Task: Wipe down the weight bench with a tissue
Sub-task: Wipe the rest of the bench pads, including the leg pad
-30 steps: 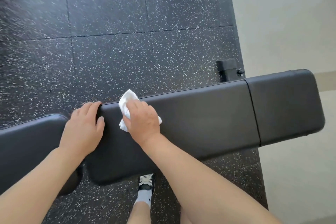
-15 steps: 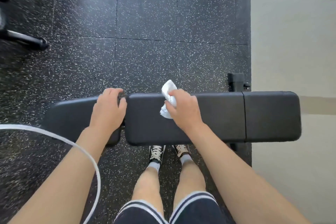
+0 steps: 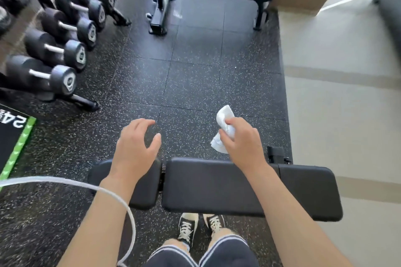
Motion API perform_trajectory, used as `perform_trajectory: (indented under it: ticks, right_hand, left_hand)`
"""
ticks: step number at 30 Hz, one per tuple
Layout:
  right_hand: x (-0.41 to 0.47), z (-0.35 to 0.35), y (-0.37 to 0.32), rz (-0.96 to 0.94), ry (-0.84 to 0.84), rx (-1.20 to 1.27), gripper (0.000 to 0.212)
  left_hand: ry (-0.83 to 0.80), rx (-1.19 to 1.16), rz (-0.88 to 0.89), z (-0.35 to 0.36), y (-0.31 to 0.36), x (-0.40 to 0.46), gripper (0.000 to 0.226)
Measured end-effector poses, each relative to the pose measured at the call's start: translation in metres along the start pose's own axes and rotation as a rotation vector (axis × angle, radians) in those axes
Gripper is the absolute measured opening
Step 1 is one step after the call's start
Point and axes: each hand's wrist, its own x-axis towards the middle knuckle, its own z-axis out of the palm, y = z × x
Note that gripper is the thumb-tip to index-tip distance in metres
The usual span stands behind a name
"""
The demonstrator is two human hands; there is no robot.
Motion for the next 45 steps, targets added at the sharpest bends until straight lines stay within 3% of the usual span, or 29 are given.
perform_trajectory:
  ticks: [11,19,32,45]
  right_hand:
    - [0.014,-0.126,-0.113,-0.215,0.132,0.047,0.016]
    - [0.033,-0.174,-0.186,-0.408,0.174,0.064,0.017]
    - [0.013,-0.161,-0.265,-0.608,-0.010,0.157,0.023]
    - [-0.043,-0.081,-0.345,-0.780,-0.231,0.201,0.018]
  left_hand:
    - [0.181,0.005,0.110,-0.140,0.054,-0.021,0.040]
    - [0.315,0.069,0.108,-0.211,0.072,-0.037,0.042]
    - [0.540,0.049,-0.165,-0.250,0.072,-0.134,0.036]
    - [0.656,0.123,-0.427,-0.274,0.012,-0.254,0.035]
